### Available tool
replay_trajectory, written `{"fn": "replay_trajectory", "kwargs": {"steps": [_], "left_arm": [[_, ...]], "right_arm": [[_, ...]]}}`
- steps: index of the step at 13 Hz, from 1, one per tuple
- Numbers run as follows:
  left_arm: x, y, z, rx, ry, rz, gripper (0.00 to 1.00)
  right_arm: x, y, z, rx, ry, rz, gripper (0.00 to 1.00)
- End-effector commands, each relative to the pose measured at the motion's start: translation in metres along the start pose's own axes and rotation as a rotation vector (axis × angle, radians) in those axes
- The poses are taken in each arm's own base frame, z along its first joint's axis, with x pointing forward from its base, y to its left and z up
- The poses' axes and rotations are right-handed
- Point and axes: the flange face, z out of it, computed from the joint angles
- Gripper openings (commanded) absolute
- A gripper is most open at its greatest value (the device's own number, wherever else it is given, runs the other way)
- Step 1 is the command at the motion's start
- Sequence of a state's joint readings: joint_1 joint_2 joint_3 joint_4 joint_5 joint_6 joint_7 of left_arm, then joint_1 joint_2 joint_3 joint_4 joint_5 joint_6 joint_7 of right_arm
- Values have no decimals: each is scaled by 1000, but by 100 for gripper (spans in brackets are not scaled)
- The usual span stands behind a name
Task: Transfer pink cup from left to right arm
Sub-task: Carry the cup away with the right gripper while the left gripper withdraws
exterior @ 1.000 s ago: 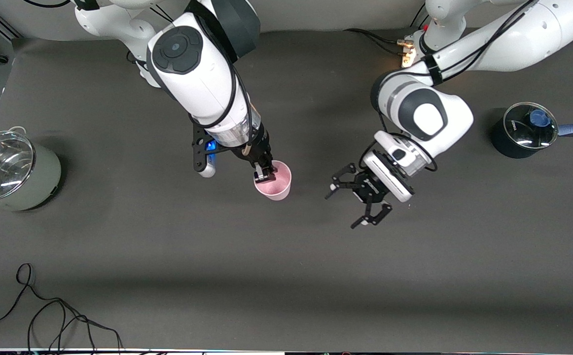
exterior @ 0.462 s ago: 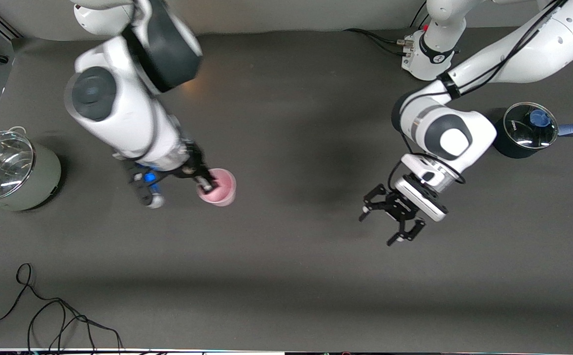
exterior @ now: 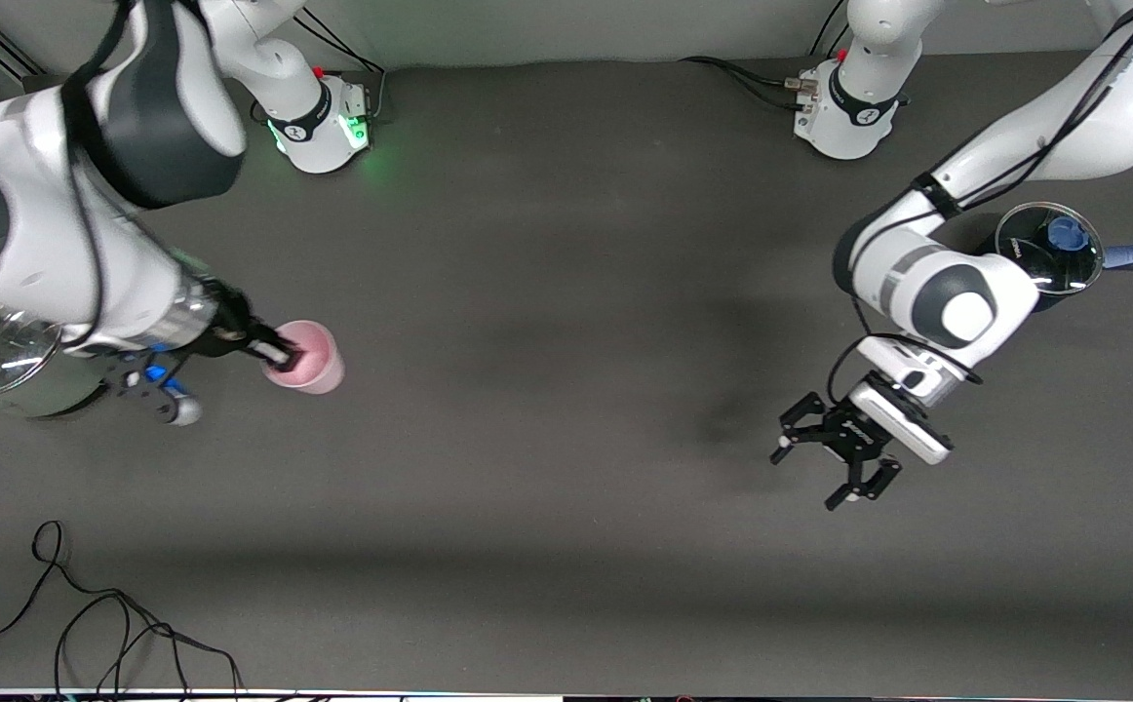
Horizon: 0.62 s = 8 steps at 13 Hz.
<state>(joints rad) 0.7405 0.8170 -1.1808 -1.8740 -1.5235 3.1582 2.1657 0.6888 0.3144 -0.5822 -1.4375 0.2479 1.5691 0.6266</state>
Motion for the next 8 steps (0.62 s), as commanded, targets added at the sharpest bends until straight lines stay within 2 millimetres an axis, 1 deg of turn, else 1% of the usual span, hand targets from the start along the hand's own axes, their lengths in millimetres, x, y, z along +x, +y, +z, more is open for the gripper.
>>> {"fn": "replay_trajectory", "kwargs": {"steps": [1,4,6,7,8], "left_arm": [[-11,-12,-5,-40,13,47,100],[-19,-24,-5,-73,34,49,100],[-22,-35,-9,-106,72,30,100],[-30,-40,-9,-122,75,27,100],[-34,-47,-10,-140,79,42,100]], "right_arm": [[17,35,14,-59,3,-155,0],[48,85,38,-61,8,-255,0],[61,112,67,-44,27,-284,0],[68,124,86,-41,39,-300,0],[72,132,102,-40,56,-316,0]]}}
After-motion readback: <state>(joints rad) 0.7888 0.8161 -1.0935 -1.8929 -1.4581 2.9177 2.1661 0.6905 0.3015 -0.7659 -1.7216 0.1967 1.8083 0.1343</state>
